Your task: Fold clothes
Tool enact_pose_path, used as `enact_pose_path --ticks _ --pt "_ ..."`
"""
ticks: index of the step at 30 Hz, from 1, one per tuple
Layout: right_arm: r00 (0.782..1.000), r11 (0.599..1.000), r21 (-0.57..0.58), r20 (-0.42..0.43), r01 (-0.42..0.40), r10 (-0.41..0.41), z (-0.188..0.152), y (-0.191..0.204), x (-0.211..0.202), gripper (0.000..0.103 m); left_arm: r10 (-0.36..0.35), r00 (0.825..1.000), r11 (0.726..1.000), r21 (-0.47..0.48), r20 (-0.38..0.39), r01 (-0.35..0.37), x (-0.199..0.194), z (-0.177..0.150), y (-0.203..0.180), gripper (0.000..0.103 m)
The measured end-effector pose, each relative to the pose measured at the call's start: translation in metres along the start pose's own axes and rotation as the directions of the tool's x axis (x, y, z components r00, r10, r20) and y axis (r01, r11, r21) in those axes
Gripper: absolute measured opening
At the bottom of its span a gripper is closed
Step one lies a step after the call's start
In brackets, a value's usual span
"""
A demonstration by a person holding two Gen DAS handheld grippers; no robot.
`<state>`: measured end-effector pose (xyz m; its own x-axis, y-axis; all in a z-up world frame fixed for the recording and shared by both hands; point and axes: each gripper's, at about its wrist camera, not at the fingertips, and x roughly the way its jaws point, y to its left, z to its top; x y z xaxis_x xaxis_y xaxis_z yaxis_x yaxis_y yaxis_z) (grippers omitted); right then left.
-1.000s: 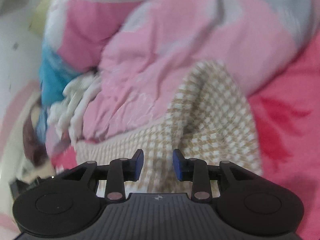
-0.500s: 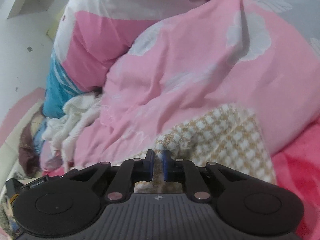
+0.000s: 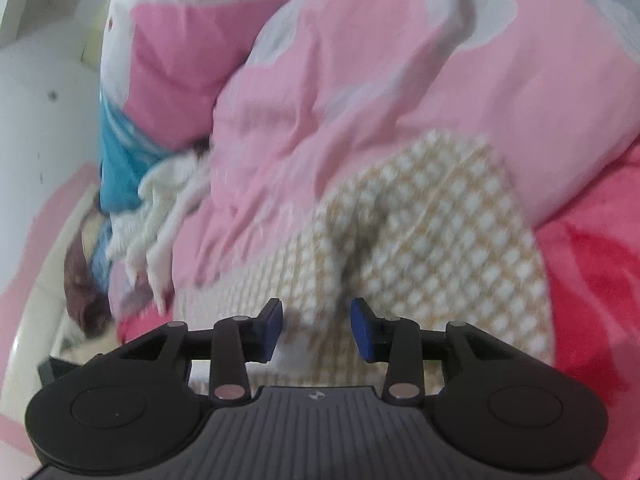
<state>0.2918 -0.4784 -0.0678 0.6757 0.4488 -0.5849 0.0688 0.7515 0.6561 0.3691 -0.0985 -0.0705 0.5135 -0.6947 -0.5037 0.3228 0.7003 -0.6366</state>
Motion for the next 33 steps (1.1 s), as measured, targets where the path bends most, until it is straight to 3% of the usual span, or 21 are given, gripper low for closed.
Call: enact_pose_path --ticks 2,3,5,12,17,22,24,27,29,30,31,32,33 --pt "1.0 0.995 -0.092 -0.001 0.031 -0.031 -0.007 0.014 0.004 0.032 0.081 0.997 0.985 0.148 0.022 -0.083 0.003 -0.011 -0.015 0.059" --pt "0.998 0.986 -0.154 0.004 0.06 -0.06 -0.011 0.022 0.007 0.025 0.124 0.992 0.967 0.218 0.038 -0.129 0.005 -0.015 -0.021 0.058" --pt "0.994 0.963 -0.247 0.019 0.107 -0.106 -0.019 0.034 0.011 0.02 0.197 0.978 0.925 0.32 0.062 -0.206 0.012 -0.022 -0.03 0.053" --pt "0.981 0.948 -0.255 0.081 0.191 -0.176 -0.032 0.032 0.022 0.017 0.291 0.936 0.825 0.444 0.198 -0.351 0.022 -0.033 -0.038 0.056" --pt "0.976 0.939 -0.272 0.105 0.213 -0.191 -0.04 0.038 -0.003 0.026 0.298 0.926 0.794 0.477 0.233 -0.376 -0.002 -0.039 -0.051 0.059" --pt "0.951 0.876 -0.389 0.231 0.285 -0.206 -0.04 0.067 -0.031 0.027 0.229 0.909 0.727 0.56 0.348 -0.397 -0.018 -0.044 -0.082 0.06" --pt "0.943 0.844 -0.44 0.261 0.307 -0.207 -0.04 0.081 -0.024 0.024 0.203 0.906 0.702 0.59 0.372 -0.399 -0.015 -0.046 -0.095 0.06" --pt "0.92 0.794 -0.484 0.315 0.369 -0.235 -0.037 0.096 0.003 0.02 0.223 0.91 0.685 0.609 0.348 -0.401 0.018 -0.049 -0.104 0.06" --pt "0.904 0.788 -0.463 0.328 0.406 -0.273 -0.027 0.087 0.024 0.018 0.277 0.892 0.673 0.59 0.357 -0.445 0.042 -0.049 -0.098 0.059" --pt "0.896 0.786 -0.45 0.332 0.425 -0.294 -0.022 0.081 0.034 0.011 0.311 0.879 0.668 0.574 0.362 -0.473 0.054 -0.047 -0.09 0.059" --pt "0.888 0.783 -0.437 0.335 0.443 -0.315 -0.016 0.075 0.044 0.007 0.329 0.875 0.678 0.556 0.356 -0.481 0.061 -0.045 -0.082 0.059" --pt "0.879 0.779 -0.424 0.338 0.461 -0.336 -0.011 0.069 0.054 0.0 0.321 0.882 0.7 0.54 0.344 -0.466 0.062 -0.044 -0.075 0.059" --pt "0.877 0.786 -0.409 0.335 0.464 -0.343 -0.006 0.062 0.061 0.0 0.314 0.889 0.722 0.524 0.333 -0.451 0.063 -0.043 -0.069 0.059"
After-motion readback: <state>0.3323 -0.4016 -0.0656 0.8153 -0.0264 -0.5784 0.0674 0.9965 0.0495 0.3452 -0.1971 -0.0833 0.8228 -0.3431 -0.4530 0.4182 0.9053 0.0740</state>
